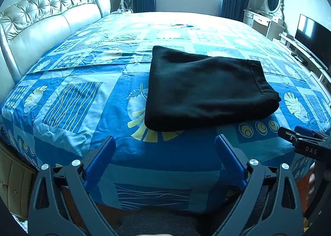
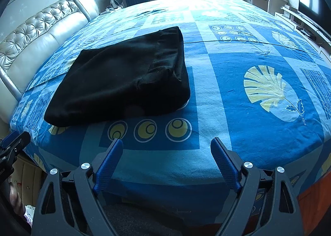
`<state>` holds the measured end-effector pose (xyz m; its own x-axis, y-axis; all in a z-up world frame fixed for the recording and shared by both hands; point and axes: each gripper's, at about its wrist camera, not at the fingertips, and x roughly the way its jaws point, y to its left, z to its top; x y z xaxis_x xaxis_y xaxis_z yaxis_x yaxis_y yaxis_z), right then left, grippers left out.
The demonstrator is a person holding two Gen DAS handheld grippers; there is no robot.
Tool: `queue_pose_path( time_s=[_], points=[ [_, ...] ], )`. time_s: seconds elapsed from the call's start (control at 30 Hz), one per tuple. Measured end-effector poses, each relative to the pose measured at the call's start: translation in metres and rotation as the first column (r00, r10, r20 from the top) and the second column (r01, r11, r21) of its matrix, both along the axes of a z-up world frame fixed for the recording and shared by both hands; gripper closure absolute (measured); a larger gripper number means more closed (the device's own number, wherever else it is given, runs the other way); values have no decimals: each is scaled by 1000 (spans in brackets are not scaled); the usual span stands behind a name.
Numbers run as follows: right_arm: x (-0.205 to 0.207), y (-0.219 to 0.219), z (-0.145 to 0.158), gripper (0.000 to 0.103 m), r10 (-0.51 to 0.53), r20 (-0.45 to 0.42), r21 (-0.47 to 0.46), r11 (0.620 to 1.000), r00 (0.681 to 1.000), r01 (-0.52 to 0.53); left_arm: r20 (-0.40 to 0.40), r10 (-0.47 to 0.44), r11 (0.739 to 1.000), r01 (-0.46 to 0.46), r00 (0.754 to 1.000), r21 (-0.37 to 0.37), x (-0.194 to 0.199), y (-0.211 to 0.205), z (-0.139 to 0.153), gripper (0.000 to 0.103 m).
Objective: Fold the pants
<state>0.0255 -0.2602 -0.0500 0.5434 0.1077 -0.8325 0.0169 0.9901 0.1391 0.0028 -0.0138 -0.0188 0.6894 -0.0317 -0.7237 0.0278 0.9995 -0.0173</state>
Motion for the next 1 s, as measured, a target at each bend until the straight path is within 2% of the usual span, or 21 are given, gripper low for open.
queue_pose_path(
  time_s=[1.0],
  points=[
    [-2, 7, -4, 17, 22, -17, 7, 1000, 1000, -22, -4, 13, 1000, -13, 1000, 10, 0, 1, -1, 6]
  ],
)
